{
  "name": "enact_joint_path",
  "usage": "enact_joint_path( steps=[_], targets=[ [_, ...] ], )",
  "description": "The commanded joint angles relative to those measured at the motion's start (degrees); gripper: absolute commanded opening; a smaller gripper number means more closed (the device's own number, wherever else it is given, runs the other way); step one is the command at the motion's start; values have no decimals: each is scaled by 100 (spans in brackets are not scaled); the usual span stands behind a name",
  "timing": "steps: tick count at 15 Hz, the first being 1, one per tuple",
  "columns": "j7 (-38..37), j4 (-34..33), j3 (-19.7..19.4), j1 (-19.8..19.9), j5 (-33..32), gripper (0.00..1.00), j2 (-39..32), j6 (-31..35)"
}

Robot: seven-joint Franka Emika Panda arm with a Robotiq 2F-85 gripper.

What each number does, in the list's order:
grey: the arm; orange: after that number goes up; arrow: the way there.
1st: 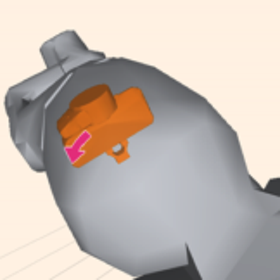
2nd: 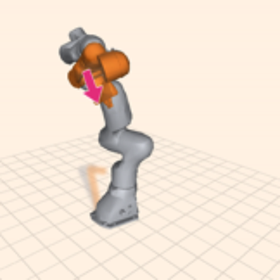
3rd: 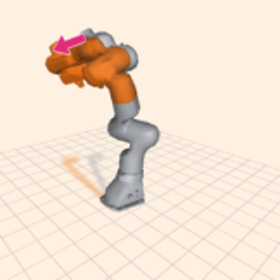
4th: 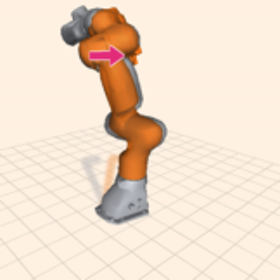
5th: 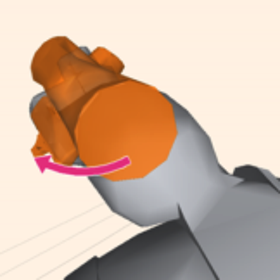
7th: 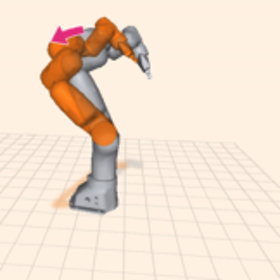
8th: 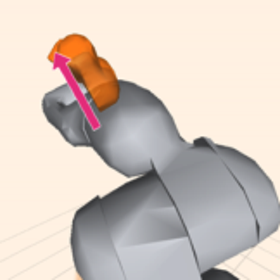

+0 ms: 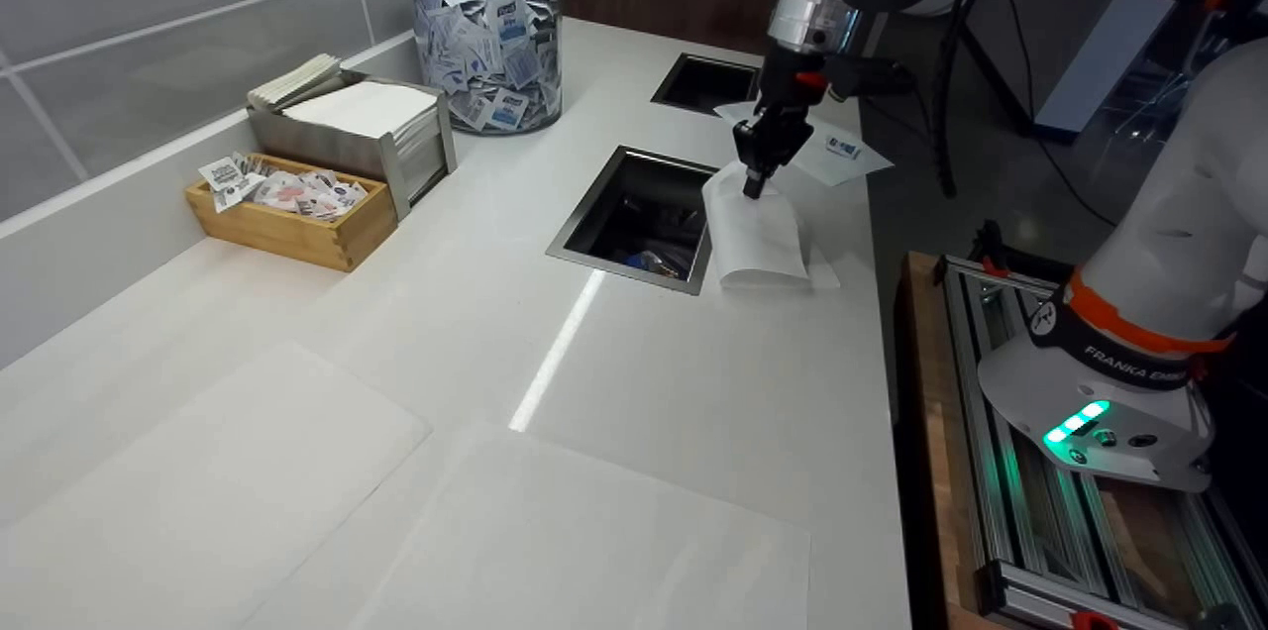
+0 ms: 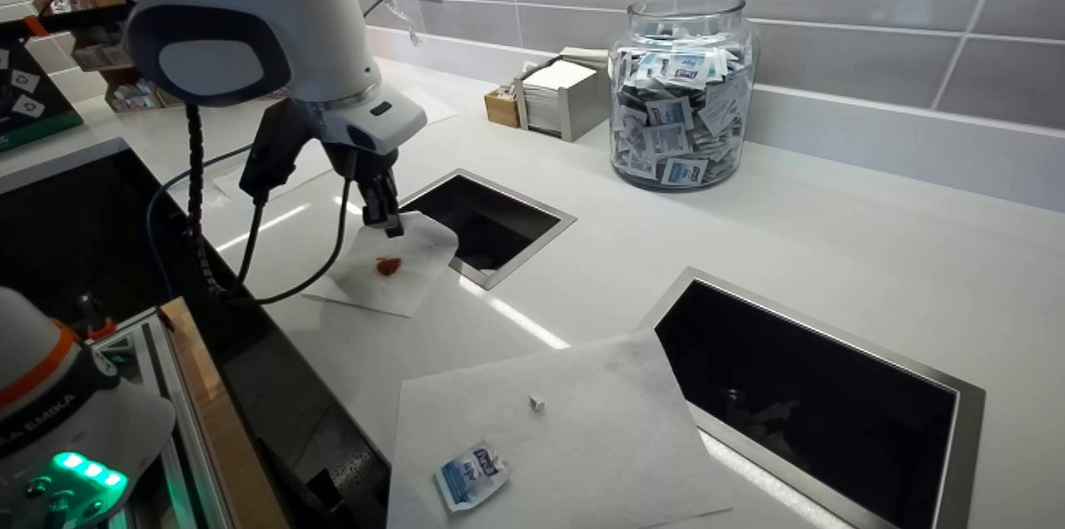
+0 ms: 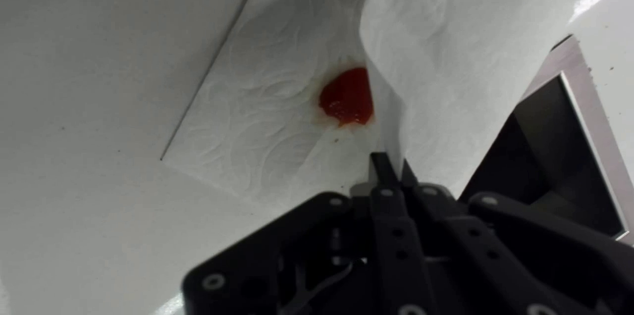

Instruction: Fold the white tissue on the left in half from left to right, pick up the folded tissue and put it in the left bin

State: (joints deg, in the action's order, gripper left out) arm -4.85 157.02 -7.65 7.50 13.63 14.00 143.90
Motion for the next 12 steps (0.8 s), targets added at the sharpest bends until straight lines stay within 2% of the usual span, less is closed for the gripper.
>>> enact_joint_path(
  steps=[1, 6, 12],
  targets=[
    [-67, 23, -44, 109, -181, 0, -34, -87],
    [-117, -11, -38, 200, -365, 0, -190, -201],
    [-474, -2, -22, 400, -930, 0, -322, -136]
  ],
)
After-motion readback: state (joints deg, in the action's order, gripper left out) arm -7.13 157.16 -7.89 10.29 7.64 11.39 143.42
